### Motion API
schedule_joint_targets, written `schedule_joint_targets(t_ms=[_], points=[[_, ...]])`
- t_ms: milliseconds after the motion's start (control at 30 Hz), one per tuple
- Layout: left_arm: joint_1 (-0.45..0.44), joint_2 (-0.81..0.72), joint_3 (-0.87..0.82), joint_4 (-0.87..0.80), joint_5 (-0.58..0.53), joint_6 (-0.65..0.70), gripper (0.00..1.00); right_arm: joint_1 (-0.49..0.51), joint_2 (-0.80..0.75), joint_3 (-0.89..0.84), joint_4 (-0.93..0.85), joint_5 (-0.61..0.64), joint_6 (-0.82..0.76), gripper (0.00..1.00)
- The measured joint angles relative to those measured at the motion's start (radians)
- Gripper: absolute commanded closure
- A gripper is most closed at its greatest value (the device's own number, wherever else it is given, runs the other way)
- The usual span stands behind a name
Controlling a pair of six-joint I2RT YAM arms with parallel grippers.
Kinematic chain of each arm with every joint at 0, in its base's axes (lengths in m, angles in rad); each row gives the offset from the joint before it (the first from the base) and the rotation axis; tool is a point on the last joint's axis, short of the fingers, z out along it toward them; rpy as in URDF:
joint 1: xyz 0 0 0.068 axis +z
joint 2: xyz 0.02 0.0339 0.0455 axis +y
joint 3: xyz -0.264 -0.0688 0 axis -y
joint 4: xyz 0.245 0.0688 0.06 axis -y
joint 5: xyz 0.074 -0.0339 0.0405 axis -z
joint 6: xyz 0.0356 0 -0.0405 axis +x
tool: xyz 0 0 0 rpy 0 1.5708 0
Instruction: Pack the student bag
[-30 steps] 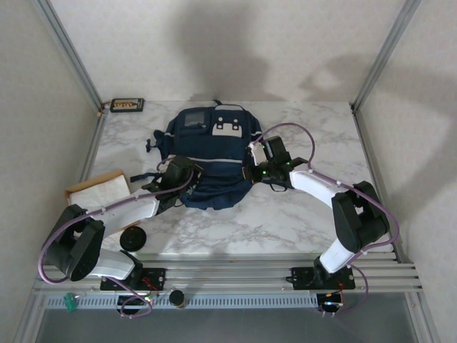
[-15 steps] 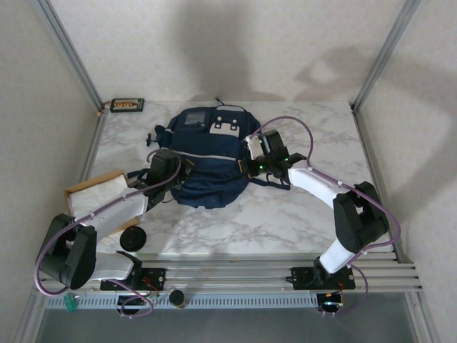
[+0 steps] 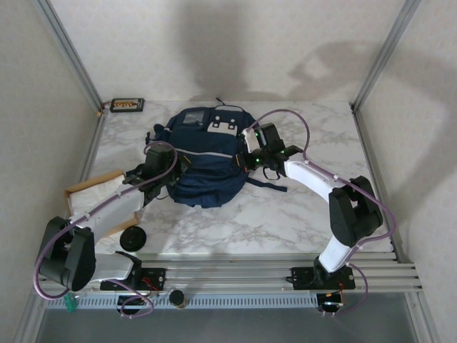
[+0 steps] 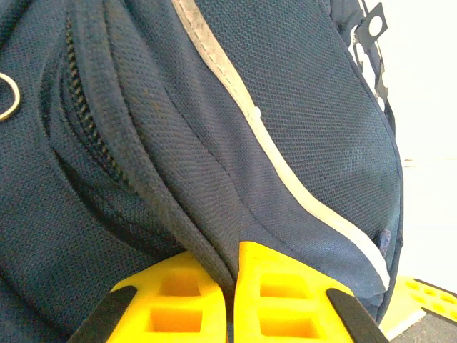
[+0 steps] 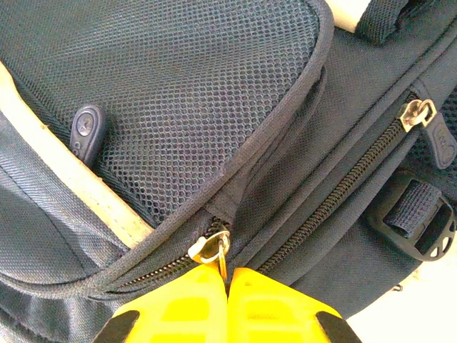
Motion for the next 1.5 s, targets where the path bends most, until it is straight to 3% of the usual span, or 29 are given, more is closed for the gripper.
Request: schedule_joint_targets(t_ms=[133,267,367,567,1067,1100,1133,1200,1333,1367,1500], points=[[0.005,0.026,0.031,-0.017,0.0,0.031,1.0,0.0,0.042,0.036,0.005,0.033,0.03,0.87],[0.016,0.046,0.045,-0.029,0.0,0.053,1.0,-0.002,0.048,0.039,0.023,0.047,0.048,0.69],[0.031,0.069,0.068,-0.057,-0.006,0.079,1.0,-0.011,0.039,0.029,0.036,0.058,0.053,0.62],[0.077,0.134,0.128,-0.127,-0.062,0.143,1.0,-0.076,-0.058,-0.047,0.058,0.138,0.057,0.56],[0.093,0.16,0.154,-0.148,-0.045,0.176,1.0,-0.072,-0.129,-0.132,0.111,0.086,0.063,0.47],[0.094,0.16,0.154,-0.148,-0.045,0.176,0.97,-0.071,-0.129,-0.132,0.119,0.071,0.061,0.46],[0.094,0.161,0.154,-0.149,-0.045,0.177,0.84,-0.069,-0.126,-0.132,0.125,0.062,0.058,0.46],[0.095,0.161,0.154,-0.149,-0.044,0.183,0.47,-0.066,-0.117,-0.132,0.132,0.058,0.058,0.4],[0.105,0.155,0.156,-0.149,-0.042,0.203,0.08,-0.061,-0.108,-0.14,0.144,0.164,0.06,0.19],[0.108,0.145,0.154,-0.149,-0.046,0.209,0.01,-0.062,-0.119,-0.161,0.171,0.214,0.066,0.15],[0.115,0.032,0.116,-0.163,-0.122,0.259,0.01,-0.119,-0.238,-0.326,0.275,0.401,0.096,0.08]])
